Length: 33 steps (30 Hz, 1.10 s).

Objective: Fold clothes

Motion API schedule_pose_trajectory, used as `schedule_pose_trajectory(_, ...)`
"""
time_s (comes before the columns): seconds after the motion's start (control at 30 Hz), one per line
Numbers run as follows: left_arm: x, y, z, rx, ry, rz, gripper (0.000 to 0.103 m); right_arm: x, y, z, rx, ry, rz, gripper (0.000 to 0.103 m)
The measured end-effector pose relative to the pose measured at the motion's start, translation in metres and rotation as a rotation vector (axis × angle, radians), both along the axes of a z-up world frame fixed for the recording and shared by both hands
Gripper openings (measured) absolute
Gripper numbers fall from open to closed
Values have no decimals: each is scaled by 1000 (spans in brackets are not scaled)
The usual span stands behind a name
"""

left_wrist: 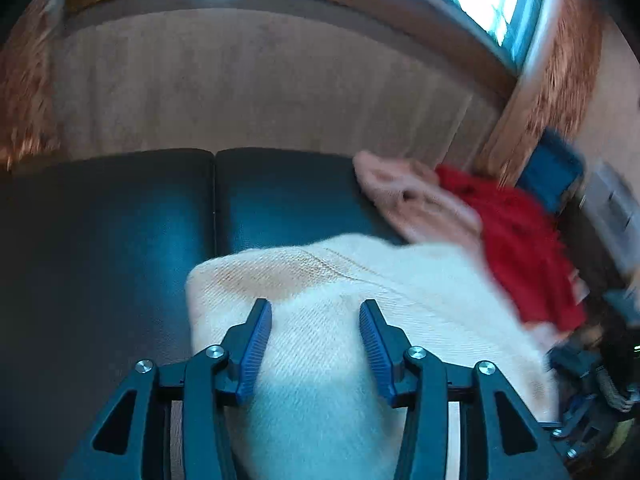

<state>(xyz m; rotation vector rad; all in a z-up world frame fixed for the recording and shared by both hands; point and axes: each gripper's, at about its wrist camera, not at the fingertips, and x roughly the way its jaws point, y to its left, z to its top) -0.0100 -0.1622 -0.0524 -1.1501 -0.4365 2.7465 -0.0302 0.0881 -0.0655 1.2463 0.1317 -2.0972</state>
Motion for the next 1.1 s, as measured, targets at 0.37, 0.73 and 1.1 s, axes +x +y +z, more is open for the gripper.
schedule_pose_trajectory(0.37, 51, -91, -37, 506, -95, 8, 71, -48, 9, -10, -354, -344, -122, 103)
schedule_pose_trajectory(0.73, 10, -55, -50, 450, -138, -113, 63, -51, -10, -15, -387, -234, -43, 103)
schedule_pose_trajectory(1.1, 90, -76, 4, 345, 29, 43, 36, -8, -64, -8, -239, -196, 89, 47)
